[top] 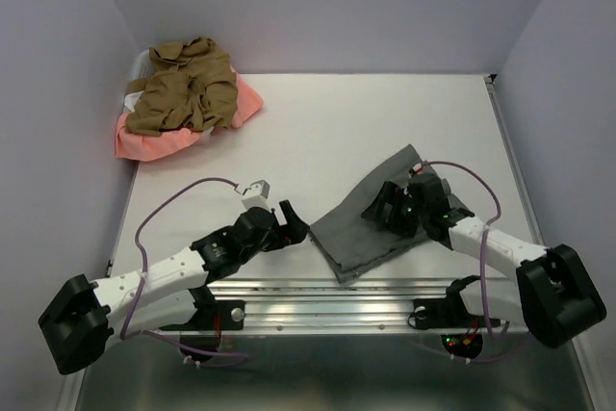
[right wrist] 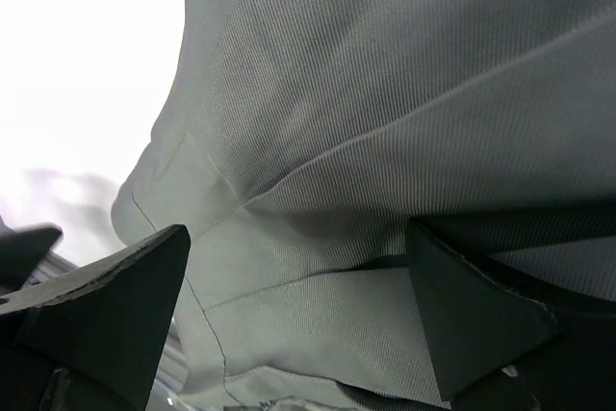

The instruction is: Fold and stack the skirts

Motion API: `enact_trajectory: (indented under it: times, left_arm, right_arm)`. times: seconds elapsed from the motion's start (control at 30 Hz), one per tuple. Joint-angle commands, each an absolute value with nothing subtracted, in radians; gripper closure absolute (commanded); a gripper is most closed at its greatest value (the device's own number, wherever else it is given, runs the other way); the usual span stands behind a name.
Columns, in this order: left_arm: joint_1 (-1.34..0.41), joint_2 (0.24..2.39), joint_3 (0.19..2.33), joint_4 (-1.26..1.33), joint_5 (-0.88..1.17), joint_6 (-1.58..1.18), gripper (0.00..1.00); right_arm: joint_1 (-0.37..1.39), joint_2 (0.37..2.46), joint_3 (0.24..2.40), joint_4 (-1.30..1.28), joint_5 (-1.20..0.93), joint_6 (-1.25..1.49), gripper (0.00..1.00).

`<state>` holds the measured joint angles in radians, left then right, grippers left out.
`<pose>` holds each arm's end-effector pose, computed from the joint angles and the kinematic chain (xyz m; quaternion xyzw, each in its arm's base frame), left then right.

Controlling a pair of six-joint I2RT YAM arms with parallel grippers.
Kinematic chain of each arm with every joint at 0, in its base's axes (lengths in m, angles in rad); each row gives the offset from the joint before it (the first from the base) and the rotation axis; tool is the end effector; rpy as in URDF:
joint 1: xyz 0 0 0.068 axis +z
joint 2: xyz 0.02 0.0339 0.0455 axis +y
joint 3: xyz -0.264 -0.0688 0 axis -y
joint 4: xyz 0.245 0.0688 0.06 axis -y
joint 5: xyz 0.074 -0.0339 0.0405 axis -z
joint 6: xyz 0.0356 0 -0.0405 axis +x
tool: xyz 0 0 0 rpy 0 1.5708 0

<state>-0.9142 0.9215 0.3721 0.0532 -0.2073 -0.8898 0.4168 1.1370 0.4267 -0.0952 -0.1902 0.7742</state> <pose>0.1257 -0.1511 0.1952 -0.0425 0.8551 -0.3443 0.3854 0.1887 0.0909 0.1602 0.1293 0.9151 0.2814 0.2583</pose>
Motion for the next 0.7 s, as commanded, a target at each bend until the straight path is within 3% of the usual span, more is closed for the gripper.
enact_trajectory:
  times: [0.0,0.17,0.3,0.47,0.67]
  left_arm:
    - [-0.907,0.83,0.354,0.026,-0.27,-0.965,0.01]
    - [-0.894,0.767,0.387,-0.079,-0.339,-0.969,0.01]
    - [-0.874,0.758,0.429,-0.21,-0.402,-1.048,0.01]
    - [-0.833,0.755,0.511,-0.334,-0.455,-1.074,0.01]
    - [-0.761,0.719,0.548,-0.422,-0.463,-1.069,0.01]
  right_arm:
    - [0.426,1.271,0.452,0.084,-0.097,0.798,0.0]
    - [0.436,1.491,0.645,0.14,-0.089,0.795,0.0]
    - [0.466,1.485,0.782,0.03,-0.097,0.71,0.0]
    - [0.696,1.384,0.934,-0.245,0.105,0.471,0.0]
    - [1.033,1.5,1.147,-0.549,0.354,0.301,0.0]
